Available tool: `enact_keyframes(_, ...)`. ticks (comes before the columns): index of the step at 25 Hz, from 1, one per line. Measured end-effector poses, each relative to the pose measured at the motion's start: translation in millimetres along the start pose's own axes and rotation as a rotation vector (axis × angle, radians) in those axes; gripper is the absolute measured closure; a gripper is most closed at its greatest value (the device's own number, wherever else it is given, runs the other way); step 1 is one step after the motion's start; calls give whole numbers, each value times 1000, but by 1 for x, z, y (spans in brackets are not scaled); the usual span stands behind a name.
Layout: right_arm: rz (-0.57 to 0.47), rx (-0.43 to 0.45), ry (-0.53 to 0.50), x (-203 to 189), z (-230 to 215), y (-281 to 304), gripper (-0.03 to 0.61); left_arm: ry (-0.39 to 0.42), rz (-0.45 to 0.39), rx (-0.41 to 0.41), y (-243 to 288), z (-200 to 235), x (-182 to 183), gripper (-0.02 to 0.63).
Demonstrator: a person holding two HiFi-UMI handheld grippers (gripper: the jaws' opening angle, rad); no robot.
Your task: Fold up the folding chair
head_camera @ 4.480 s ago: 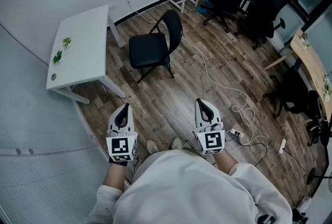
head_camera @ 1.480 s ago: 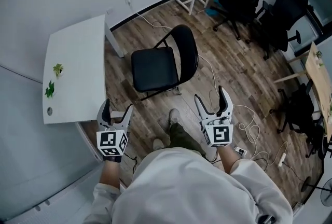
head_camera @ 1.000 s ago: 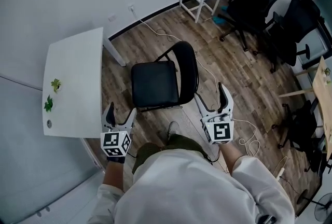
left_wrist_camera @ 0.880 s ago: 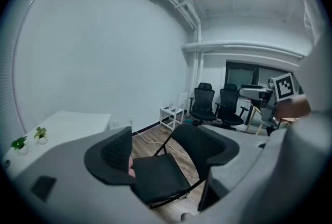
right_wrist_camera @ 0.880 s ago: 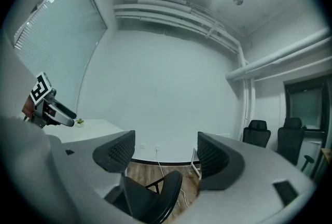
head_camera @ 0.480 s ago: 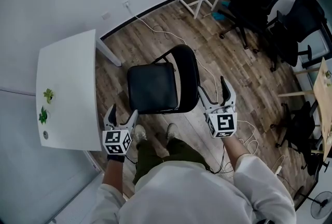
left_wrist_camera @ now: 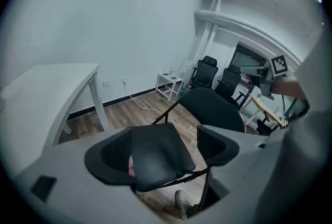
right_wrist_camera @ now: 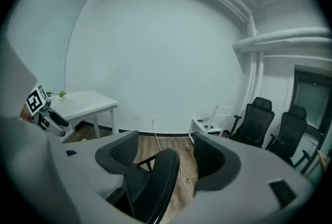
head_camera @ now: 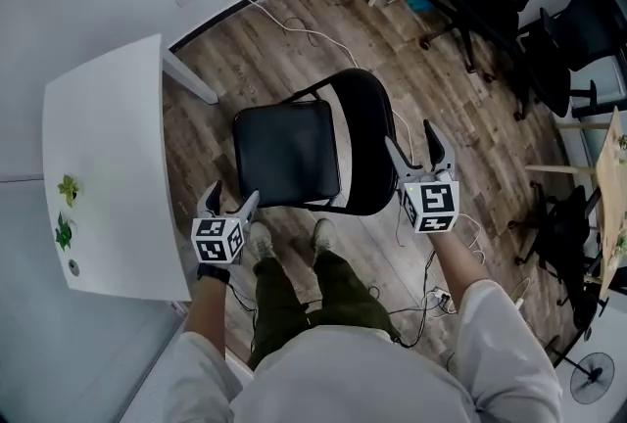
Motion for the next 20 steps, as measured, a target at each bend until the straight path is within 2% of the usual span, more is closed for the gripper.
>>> enact_keyframes(11,197,3,22,-88,-12,104,245,-70,212,-12,98,73,-100,219)
enact_keyframes(16,270,3,68,-117,-25,134,247,-128,319,-13,133,95,-149,218)
enact_keyframes(20,349,31,120,-133,-27,153,252,-204,390,-15,157,115,-187,218)
Point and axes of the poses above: the fingertips, and each gripper's own axes: y forward along the fingers, z to its left, x out of its top, the point moved 1 cm from there along -y, backward along the fingers, and after that the axes turned 9 degrees about -z, right-handed, at the moved point
